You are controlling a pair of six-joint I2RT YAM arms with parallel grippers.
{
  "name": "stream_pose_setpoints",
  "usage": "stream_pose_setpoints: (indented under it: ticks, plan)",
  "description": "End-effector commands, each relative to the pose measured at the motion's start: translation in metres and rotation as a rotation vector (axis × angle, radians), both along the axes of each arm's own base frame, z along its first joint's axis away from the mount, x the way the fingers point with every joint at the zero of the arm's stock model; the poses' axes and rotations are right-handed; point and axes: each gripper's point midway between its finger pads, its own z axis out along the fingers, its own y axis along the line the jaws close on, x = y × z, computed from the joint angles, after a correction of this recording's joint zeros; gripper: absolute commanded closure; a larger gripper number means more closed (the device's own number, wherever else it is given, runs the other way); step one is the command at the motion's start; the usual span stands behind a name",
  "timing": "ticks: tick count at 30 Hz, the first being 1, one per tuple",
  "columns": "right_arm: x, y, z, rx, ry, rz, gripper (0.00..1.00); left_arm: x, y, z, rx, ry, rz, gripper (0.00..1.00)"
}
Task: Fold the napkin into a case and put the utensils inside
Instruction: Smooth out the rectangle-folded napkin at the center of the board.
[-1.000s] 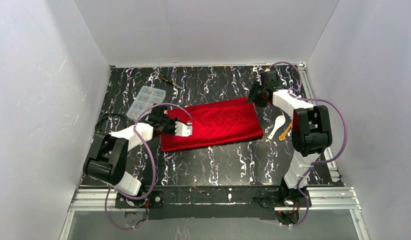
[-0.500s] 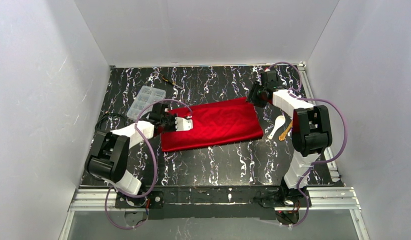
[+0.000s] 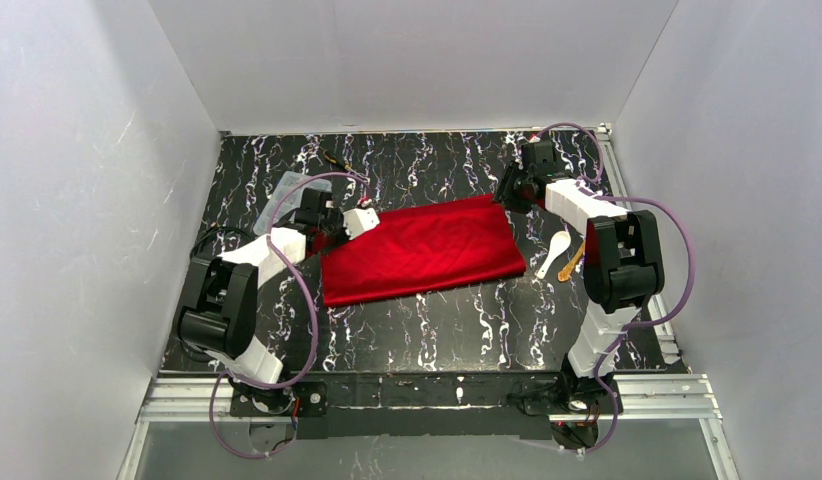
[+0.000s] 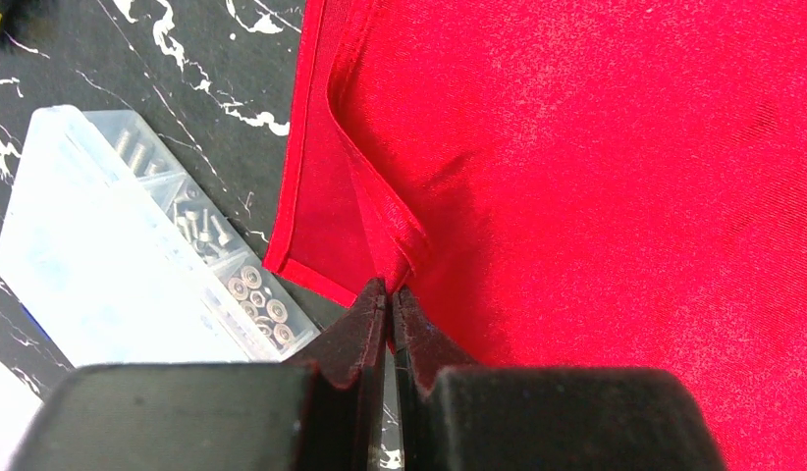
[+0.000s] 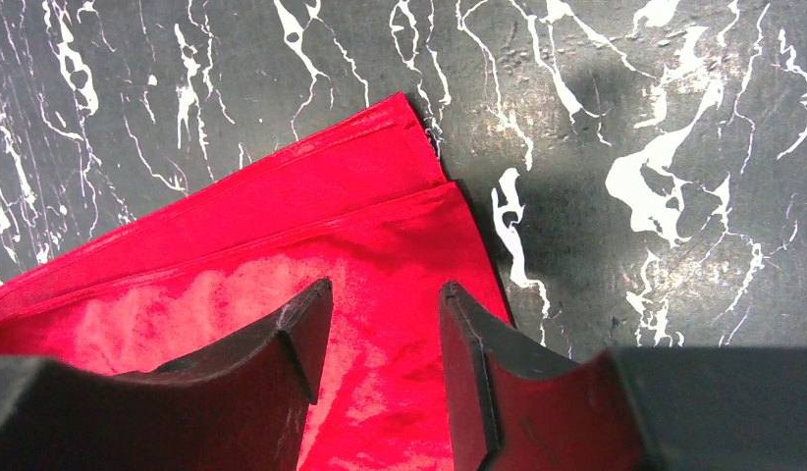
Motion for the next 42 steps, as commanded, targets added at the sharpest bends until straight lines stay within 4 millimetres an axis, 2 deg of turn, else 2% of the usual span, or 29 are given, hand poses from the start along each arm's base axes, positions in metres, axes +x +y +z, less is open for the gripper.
stream_pose_setpoints:
  ticks: [1, 7, 13, 19, 23, 26, 29, 33, 35, 38, 40, 42]
  plan:
    - [0.006, 0.0, 0.02, 0.013, -0.063, -0.003, 0.47, 0.002, 0.008, 0.002, -0.005, 0.01, 0.07, 1.0]
    - [0.006, -0.003, 0.017, 0.001, -0.056, -0.011, 0.47, 0.009, 0.019, -0.005, 0.021, -0.013, 0.119, 1.0]
    - [0.007, -0.005, 0.005, -0.017, -0.036, -0.013, 0.48, 0.011, 0.033, -0.015, 0.071, -0.014, 0.161, 1.0]
    - [0.013, -0.002, 0.0, -0.006, -0.029, -0.009, 0.48, 0.009, 0.029, -0.018, 0.055, -0.008, 0.148, 0.98]
    - [0.016, 0.002, -0.004, 0.006, -0.014, -0.003, 0.49, 0.013, 0.027, -0.013, 0.042, -0.021, 0.157, 0.76]
    - [0.016, 0.007, -0.005, 0.016, -0.012, 0.002, 0.49, 0.014, 0.027, -0.005, 0.034, -0.04, 0.16, 0.65]
    - [0.016, 0.012, -0.009, 0.002, -0.006, 0.011, 0.48, 0.013, 0.02, 0.001, -0.003, -0.039, 0.139, 0.61]
    - [0.015, 0.01, -0.017, -0.023, 0.005, 0.009, 0.38, 0.014, 0.02, 0.005, -0.011, -0.028, 0.159, 0.6]
    - [0.019, 0.004, -0.018, -0.055, -0.005, -0.006, 0.33, 0.019, 0.02, 0.015, -0.016, -0.039, 0.18, 0.55]
    - [0.029, 0.0, -0.01, -0.056, -0.036, -0.007, 0.31, 0.015, 0.018, 0.031, -0.034, -0.009, 0.186, 0.38]
    - [0.036, 0.001, -0.007, -0.044, -0.048, -0.003, 0.3, 0.006, 0.011, 0.044, -0.076, 0.036, 0.176, 0.18]
    - [0.041, 0.0, -0.009, -0.041, -0.046, -0.001, 0.3, -0.004, 0.006, 0.059, -0.11, 0.08, 0.177, 0.08]
